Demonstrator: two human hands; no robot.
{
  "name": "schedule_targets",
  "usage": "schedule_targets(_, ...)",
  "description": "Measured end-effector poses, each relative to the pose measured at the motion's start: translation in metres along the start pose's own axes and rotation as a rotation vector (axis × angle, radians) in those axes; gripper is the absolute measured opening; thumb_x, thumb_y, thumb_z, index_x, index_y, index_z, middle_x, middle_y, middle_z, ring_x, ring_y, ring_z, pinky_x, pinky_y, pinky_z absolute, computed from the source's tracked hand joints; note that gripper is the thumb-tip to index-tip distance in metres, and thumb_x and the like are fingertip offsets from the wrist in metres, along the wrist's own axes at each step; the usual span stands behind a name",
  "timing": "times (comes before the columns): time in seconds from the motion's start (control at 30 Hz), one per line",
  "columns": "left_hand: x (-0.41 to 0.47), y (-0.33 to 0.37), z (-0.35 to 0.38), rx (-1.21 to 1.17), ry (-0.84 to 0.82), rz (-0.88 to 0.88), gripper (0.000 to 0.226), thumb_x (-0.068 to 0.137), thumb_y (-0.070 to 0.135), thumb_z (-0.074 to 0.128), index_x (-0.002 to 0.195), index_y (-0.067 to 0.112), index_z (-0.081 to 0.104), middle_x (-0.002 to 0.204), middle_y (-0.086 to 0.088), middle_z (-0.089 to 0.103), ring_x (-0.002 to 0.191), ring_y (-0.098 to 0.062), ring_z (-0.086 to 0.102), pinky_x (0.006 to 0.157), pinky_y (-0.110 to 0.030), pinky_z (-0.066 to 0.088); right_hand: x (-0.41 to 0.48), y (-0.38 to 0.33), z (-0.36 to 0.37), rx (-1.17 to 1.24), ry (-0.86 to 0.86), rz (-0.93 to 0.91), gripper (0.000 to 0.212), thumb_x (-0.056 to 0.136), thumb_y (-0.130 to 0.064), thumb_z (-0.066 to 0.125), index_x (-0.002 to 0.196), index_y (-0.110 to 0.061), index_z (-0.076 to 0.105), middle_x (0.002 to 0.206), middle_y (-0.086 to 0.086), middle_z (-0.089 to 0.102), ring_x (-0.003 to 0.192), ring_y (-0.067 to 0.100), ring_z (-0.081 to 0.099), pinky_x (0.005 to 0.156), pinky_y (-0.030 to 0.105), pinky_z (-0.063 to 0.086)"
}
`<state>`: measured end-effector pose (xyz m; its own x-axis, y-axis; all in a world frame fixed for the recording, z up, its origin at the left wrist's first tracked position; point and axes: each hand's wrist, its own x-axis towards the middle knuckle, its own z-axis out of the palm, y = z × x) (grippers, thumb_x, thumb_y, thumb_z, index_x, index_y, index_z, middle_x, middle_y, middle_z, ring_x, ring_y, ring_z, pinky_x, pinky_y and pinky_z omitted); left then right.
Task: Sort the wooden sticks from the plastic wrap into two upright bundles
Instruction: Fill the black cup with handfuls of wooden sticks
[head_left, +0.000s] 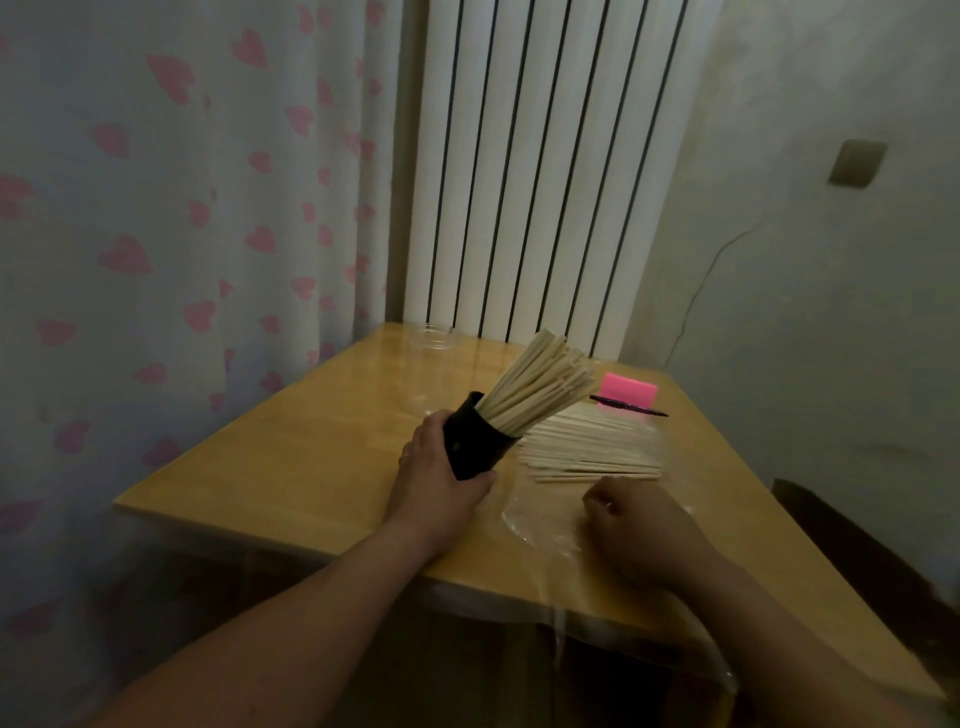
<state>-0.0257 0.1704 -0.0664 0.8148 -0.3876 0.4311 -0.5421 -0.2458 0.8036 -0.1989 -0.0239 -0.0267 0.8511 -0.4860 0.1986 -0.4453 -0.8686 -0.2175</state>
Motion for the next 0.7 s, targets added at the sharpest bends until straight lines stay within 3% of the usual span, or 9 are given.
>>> schedule_targets(0.07, 0.000, -0.001, 0.000, -0.005, 0.002, 0.006, 0.087, 0.078, 0.043, 0.088, 0.147, 0.036, 0.036, 0.137, 0.012, 0.050, 0.127, -0.016, 0.050, 0.109, -0.048, 0.050, 0.007, 0.004, 0.012, -0.125, -0.013, -0.030, 0.035, 0.108, -0.046, 0.043, 0.132, -0.033, 0.064, 0.131, -0.005, 0.066, 0.117, 0.019, 0.061, 0.096, 0.038, 0.051)
schedule_targets(0.17, 0.001, -0.004, 0.001, 0.000, 0.014, 0.018, 0.086, 0.078, 0.042, 0.088, 0.146, 0.037, 0.036, 0.138, 0.012, 0.049, 0.128, -0.015, 0.049, 0.109, -0.047, 0.050, 0.022, 0.003, 0.014, -0.149, -0.029, 0.027, 0.043, 0.108, -0.042, 0.040, 0.147, -0.028, 0.052, 0.143, 0.004, 0.056, 0.127, 0.027, 0.055, 0.103, 0.041, 0.048)
schedule_targets(0.23, 0.002, -0.006, 0.002, -0.008, 0.021, 0.022, 0.085, 0.077, 0.042, 0.088, 0.145, 0.039, 0.036, 0.138, 0.014, 0.049, 0.128, -0.015, 0.050, 0.109, -0.047, 0.050, 0.035, 0.006, 0.016, -0.125, -0.072, 0.107, 0.051, 0.101, -0.037, 0.041, 0.152, -0.030, 0.044, 0.152, 0.007, 0.045, 0.130, 0.032, 0.054, 0.106, 0.050, 0.049)
schedule_targets(0.3, 0.003, -0.008, 0.002, -0.019, 0.024, 0.023, 0.085, 0.077, 0.043, 0.088, 0.144, 0.040, 0.036, 0.137, 0.014, 0.050, 0.128, -0.014, 0.051, 0.108, -0.046, 0.051, 0.070, 0.039, 0.040, -0.098, -0.110, 0.178, 0.061, 0.088, -0.038, 0.035, 0.149, -0.045, 0.037, 0.158, 0.000, 0.034, 0.134, 0.035, 0.054, 0.105, 0.068, 0.046)
schedule_targets(0.37, 0.003, -0.010, 0.002, -0.023, 0.023, 0.023, 0.085, 0.078, 0.043, 0.088, 0.144, 0.041, 0.036, 0.138, 0.016, 0.050, 0.129, -0.013, 0.050, 0.108, -0.045, 0.052, 0.107, 0.075, 0.066, -0.149, -0.179, 0.150, 0.060, 0.083, -0.052, 0.019, 0.140, -0.056, 0.037, 0.158, -0.004, 0.035, 0.132, 0.036, 0.055, 0.104, 0.074, 0.043)
schedule_targets(0.43, 0.003, -0.010, 0.002, -0.030, 0.019, 0.026, 0.085, 0.077, 0.043, 0.088, 0.144, 0.043, 0.036, 0.138, 0.017, 0.050, 0.129, -0.011, 0.050, 0.107, -0.043, 0.052, 0.123, 0.073, 0.066, -0.145, -0.241, 0.156, 0.066, 0.079, -0.061, 0.012, 0.137, -0.052, 0.043, 0.152, 0.001, 0.047, 0.127, 0.037, 0.058, 0.106, 0.067, 0.046)
schedule_targets(0.57, 0.003, -0.009, 0.002, -0.047, 0.020, 0.013, 0.083, 0.075, 0.045, 0.088, 0.141, 0.045, 0.038, 0.135, 0.018, 0.052, 0.127, -0.011, 0.052, 0.106, -0.043, 0.053, 0.084, -0.013, -0.003, -0.333, -0.349, 0.056, 0.044, 0.097, -0.028, 0.054, 0.142, -0.025, 0.053, 0.145, 0.011, 0.050, 0.127, 0.033, 0.059, 0.106, 0.046, 0.053)
schedule_targets(0.7, 0.001, -0.004, 0.001, -0.025, 0.031, -0.003, 0.081, 0.075, 0.045, 0.087, 0.139, 0.044, 0.038, 0.134, 0.016, 0.052, 0.126, -0.012, 0.053, 0.106, -0.045, 0.053, 0.090, -0.028, -0.001, -0.408, -0.330, 0.009, 0.036, 0.104, -0.031, 0.055, 0.139, -0.024, 0.057, 0.141, 0.009, 0.051, 0.127, 0.030, 0.058, 0.106, 0.044, 0.051)
